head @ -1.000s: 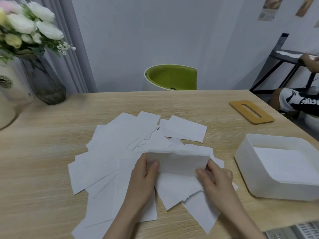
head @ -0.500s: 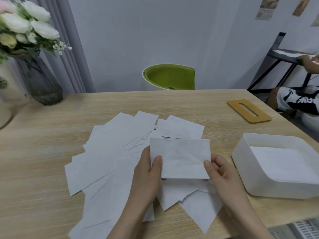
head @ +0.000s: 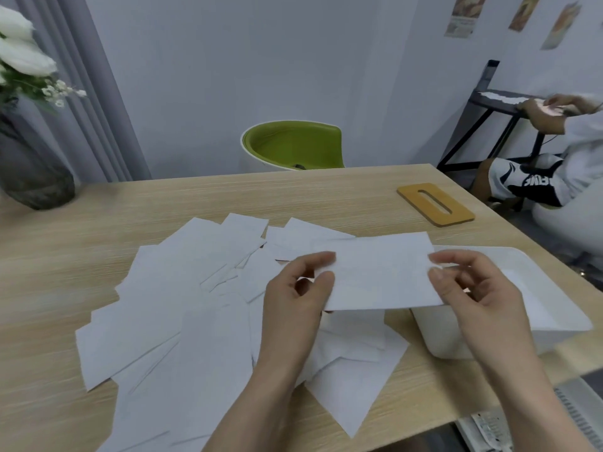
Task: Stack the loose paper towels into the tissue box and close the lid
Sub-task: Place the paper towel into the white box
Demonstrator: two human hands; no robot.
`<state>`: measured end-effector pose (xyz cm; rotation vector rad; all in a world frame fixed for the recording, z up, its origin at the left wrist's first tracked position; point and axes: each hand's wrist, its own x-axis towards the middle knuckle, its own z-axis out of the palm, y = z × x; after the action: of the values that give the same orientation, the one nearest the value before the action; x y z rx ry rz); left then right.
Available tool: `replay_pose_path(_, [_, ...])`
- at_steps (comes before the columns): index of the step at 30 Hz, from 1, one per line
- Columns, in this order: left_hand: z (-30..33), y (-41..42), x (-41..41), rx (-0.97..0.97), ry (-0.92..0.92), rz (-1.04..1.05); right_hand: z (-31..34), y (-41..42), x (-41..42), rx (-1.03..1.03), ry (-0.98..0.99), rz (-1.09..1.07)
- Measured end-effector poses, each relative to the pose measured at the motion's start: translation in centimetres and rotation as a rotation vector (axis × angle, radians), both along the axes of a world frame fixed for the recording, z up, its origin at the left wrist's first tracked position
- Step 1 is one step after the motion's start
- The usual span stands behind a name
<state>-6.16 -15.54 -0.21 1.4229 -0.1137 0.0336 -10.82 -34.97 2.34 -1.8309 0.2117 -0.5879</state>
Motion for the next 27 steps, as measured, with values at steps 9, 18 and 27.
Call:
replay_pose_path(9, [0.7,-7.0,0.7,0.219,-0.051,-0.122,0.8,-7.3,-1.7,-0.190,0.078,-0.184])
replay_pose_path(18, [0.9,-13.7,1.4,0.781,-0.334,-0.240,0.4,-13.8,-2.1,-0.411,0.315,-0.337])
replay_pose_path(27, [0.8,-14.4,1.3,1.151,-0.451,-0.342,0.7,-14.3,-2.0,-0.713,0.462,-0.297])
